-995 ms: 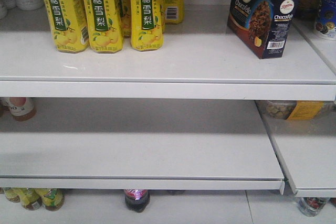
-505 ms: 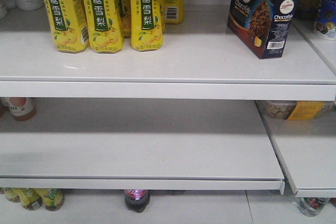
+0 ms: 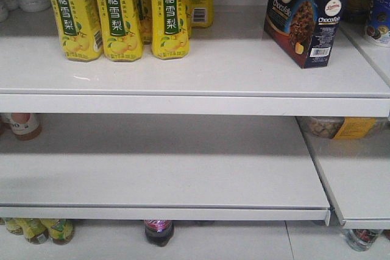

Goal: Left arm holds basket, right arm returns cookies

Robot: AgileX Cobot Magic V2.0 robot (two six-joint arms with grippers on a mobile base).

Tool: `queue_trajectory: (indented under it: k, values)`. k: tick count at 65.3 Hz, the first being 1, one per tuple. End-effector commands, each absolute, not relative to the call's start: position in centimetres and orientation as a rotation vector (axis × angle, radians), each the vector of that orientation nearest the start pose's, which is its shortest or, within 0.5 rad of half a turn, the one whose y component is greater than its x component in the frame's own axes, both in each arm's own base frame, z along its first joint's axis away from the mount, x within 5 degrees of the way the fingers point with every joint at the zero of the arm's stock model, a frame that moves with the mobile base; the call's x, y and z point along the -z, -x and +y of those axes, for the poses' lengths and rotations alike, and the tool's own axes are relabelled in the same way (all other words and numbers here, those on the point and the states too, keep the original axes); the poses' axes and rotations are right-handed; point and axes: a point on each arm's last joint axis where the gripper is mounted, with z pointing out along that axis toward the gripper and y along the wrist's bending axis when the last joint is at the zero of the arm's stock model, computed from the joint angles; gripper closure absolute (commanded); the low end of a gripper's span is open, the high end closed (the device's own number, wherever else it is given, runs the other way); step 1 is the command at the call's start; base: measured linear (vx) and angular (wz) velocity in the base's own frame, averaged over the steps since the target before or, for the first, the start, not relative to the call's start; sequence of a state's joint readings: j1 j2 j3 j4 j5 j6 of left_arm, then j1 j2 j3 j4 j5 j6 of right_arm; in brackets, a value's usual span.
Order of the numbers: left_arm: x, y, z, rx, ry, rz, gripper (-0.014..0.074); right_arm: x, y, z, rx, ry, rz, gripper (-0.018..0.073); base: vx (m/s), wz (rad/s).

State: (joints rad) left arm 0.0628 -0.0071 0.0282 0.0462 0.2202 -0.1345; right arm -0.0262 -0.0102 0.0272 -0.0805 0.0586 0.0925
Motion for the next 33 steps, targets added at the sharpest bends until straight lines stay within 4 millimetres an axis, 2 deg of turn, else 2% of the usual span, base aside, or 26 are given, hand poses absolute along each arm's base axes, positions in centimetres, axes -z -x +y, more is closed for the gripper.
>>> queue_trajectory:
  k: [1, 33]
  values:
    - [-20.24, -5.45, 0.42, -0.005, 0.11, 1.58, 0.0603, -20.6, -5.55, -0.16, 0.02, -0.027, 1.471, 0.0567, 0.0, 0.0]
    - [-20.24, -5.45, 0.42, -0.005, 0.11, 1.58, 0.0603, -20.6, -5.55, -0.16, 0.02, -0.026, 1.471, 0.0567, 0.0, 0.0]
